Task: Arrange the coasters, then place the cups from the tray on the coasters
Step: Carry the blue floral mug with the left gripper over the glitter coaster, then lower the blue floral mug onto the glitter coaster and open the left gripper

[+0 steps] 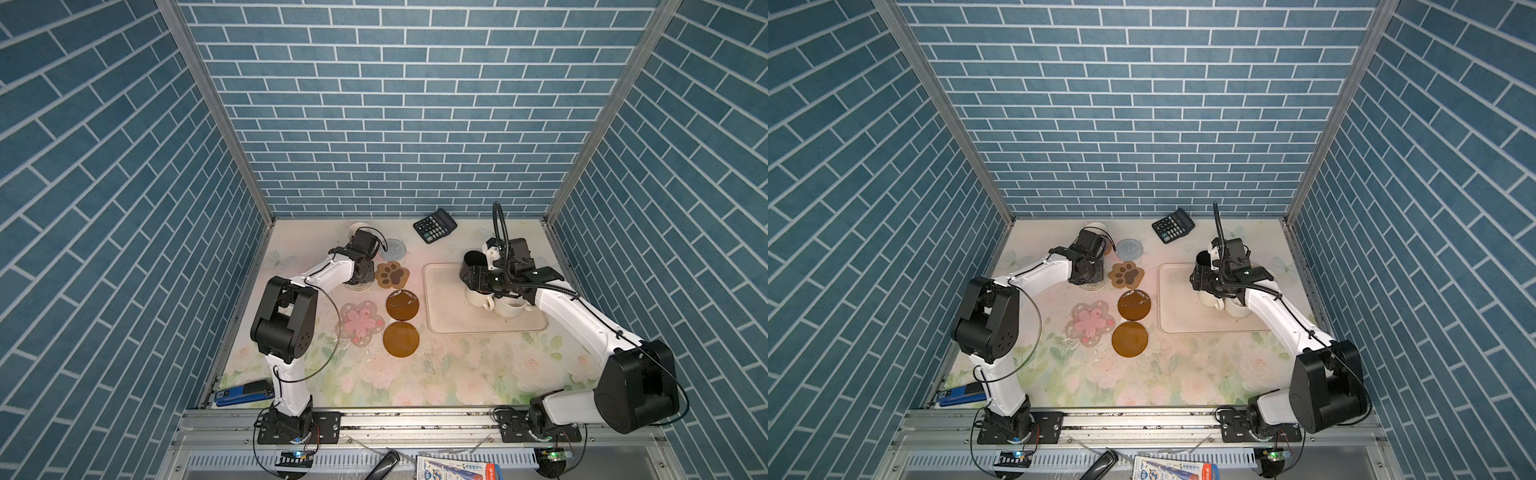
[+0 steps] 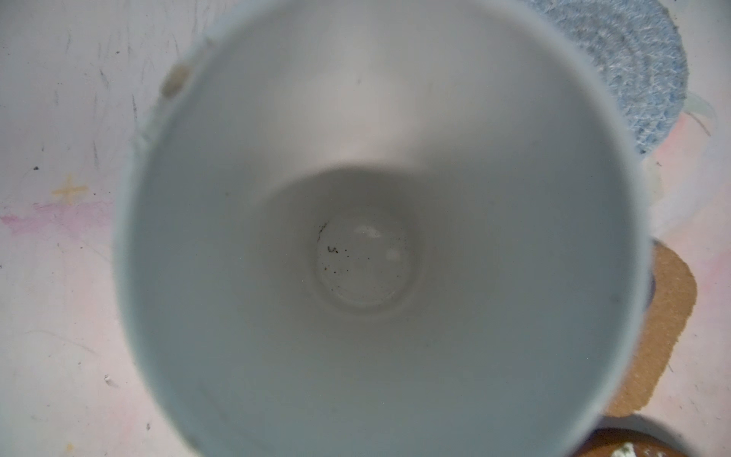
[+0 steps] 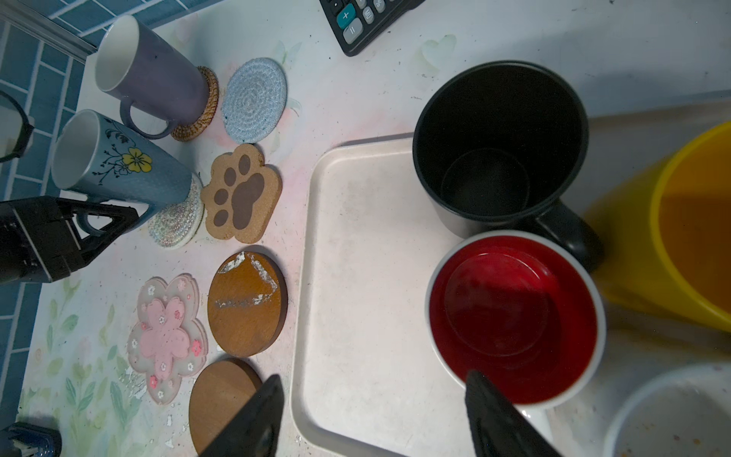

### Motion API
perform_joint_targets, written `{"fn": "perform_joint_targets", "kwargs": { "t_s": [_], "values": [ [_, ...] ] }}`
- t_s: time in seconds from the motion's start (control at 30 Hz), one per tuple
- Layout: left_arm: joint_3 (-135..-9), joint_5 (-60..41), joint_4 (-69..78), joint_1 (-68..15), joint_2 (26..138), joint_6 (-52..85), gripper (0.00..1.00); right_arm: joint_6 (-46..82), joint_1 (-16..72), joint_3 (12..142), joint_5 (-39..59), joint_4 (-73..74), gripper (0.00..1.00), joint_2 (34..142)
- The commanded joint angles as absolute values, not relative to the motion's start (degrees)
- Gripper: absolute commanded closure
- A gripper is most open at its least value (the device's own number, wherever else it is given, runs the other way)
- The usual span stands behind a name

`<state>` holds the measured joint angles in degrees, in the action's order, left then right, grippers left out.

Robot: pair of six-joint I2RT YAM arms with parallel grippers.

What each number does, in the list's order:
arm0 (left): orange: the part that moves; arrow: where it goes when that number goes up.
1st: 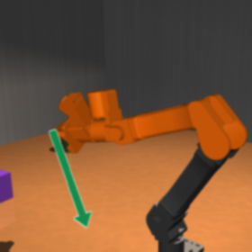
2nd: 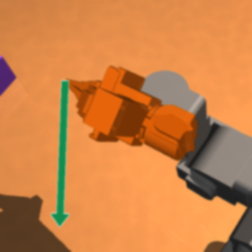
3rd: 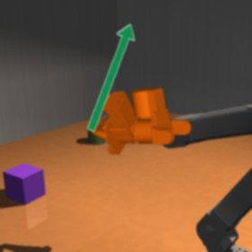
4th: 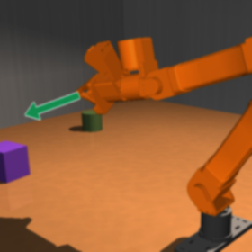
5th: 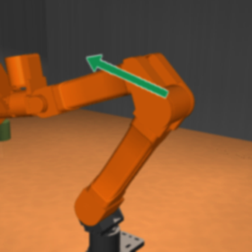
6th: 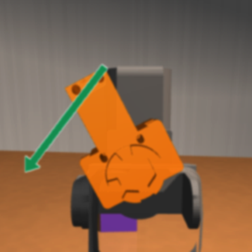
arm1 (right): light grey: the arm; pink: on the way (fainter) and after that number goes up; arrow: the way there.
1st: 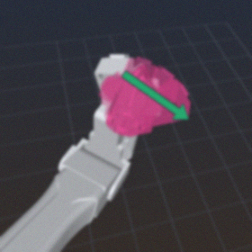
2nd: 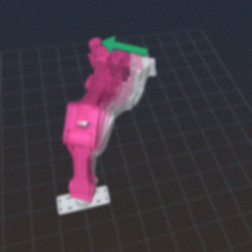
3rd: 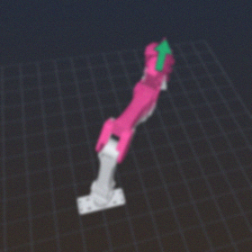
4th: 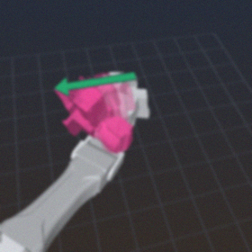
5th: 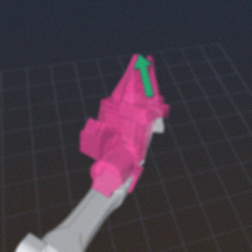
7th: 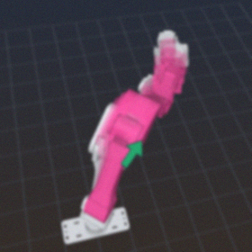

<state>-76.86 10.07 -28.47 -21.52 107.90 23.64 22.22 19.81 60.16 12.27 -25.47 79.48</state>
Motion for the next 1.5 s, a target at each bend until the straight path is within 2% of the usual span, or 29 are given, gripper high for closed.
{"fn": "perform_joint_targets", "kwargs": {
  "t_s": [0.0,0.1,0.27,0.7,1.47],
  "values": [
    [-75.49,10.16,-27.94,-21.71,106.53,25.07,0.98,22.24,19.78,61.92,12.27,-25.92,0.27,77.74],
    [-74.44,10.34,-28.3,-22.04,105.79,25.9,0.95,22.23,19.84,61.89,12.29,-25.9,0.27,77.65],
    [-72.3,11.73,-27.16,-22.37,103.16,26.63,1.0,22.15,19.78,61.54,12.3,-25.81,0.27,77.42],
    [-69.72,13.73,-26.1,-23.94,96.51,27.57,1.0,21.97,19.78,61.18,12.48,-25.84,0.27,77.32],
    [-63.67,12.88,-21.27,-24.18,96.98,29.97,1.0,21.97,19.77,60.81,12.61,-25.59,0.27,78.75]
  ]
}}
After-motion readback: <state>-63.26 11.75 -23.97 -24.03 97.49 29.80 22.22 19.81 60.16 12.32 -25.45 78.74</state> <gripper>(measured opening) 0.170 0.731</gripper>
